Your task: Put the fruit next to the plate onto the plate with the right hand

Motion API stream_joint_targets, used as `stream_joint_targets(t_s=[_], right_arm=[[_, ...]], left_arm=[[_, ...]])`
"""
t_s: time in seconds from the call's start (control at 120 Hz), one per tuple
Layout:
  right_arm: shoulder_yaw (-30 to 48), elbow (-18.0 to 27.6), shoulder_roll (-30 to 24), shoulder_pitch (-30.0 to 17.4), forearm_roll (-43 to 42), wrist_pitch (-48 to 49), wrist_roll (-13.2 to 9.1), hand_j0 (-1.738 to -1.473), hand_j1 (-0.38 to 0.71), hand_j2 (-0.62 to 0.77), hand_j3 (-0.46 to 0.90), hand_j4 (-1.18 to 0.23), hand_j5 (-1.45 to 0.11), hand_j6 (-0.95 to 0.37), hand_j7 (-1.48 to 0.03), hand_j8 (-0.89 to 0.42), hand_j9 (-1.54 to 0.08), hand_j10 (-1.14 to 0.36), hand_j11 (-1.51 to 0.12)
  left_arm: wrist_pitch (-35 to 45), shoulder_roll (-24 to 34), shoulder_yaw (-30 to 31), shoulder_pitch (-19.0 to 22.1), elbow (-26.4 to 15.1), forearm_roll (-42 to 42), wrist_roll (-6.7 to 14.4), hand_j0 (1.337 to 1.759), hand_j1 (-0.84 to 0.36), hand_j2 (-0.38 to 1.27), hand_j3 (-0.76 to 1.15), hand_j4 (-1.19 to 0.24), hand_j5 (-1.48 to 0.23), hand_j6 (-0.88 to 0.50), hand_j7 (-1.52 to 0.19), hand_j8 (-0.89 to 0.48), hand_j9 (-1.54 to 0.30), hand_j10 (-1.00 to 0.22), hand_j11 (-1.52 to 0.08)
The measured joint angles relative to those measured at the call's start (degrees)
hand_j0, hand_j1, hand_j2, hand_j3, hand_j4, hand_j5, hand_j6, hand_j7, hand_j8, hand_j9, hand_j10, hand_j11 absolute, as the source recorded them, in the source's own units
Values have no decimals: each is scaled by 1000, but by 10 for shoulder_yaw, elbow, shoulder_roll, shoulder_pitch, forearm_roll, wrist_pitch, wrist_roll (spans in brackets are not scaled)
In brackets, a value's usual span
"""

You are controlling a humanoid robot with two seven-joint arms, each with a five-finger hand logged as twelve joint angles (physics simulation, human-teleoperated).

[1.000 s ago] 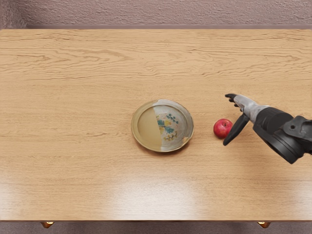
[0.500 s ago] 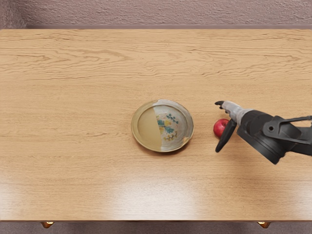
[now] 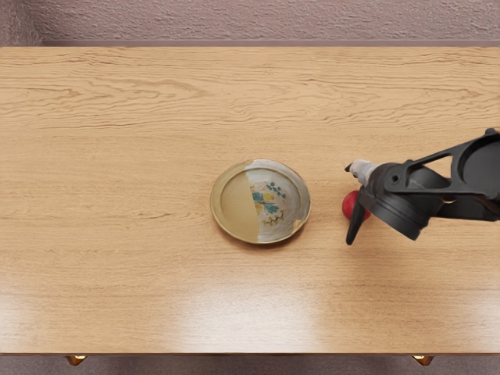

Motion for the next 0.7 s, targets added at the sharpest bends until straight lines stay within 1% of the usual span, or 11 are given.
stream_joint_targets(t_s=[0.133, 0.217, 0.483, 0.7], right_arm=[[-30, -19, 36, 12, 31, 0, 0, -1658, -276, -12, 0, -62, -80, -63, -80, -62, -80, -62, -80], [-41, -28, 47, 14, 40, 0, 0, -1658, -243, -17, 0, -90, -116, -90, -116, -90, -116, -90, -116], [-52, -43, 56, 15, 47, 0, 0, -1658, -88, -43, 0, -218, -284, -219, -283, -219, -283, -218, -283], [-61, -56, 60, 12, 52, 0, 0, -1658, -18, -55, 0, -277, -360, -277, -359, -277, -360, -277, -360]], left_arm=[[0, 0, 0, 0, 0, 0, 0, 1658, 57, 49, 0, -244, -316, -244, -316, -244, -316, -244, -316], [0, 0, 0, 0, 0, 0, 0, 1658, 58, 49, 0, -244, -316, -244, -316, -244, -316, -243, -316], [0, 0, 0, 0, 0, 0, 0, 1658, 58, 49, 0, -244, -316, -244, -316, -244, -316, -243, -316], [0, 0, 0, 0, 0, 0, 0, 1658, 58, 49, 0, -243, -316, -244, -316, -244, -316, -243, -316]])
